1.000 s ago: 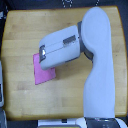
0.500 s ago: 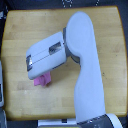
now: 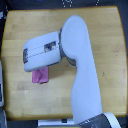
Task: Folding a cloth
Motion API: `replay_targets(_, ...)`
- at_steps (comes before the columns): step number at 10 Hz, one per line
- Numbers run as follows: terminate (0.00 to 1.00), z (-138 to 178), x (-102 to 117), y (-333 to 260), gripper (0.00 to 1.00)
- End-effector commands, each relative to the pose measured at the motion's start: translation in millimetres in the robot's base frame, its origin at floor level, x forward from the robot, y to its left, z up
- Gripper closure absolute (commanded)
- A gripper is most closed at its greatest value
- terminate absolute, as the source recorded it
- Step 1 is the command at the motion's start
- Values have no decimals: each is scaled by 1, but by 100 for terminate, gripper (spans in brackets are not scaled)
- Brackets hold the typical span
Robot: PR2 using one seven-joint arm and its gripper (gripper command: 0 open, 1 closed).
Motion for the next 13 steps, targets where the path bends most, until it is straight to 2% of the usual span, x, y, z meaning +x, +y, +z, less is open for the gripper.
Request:
replay_targets(1, 0, -10, 15, 16, 100)
replay_targets(4, 0, -10, 10, 21, 100)
replay_targets(5, 0, -10, 13, 31, 0)
replay_targets(13, 0, -10, 9, 17, 0)
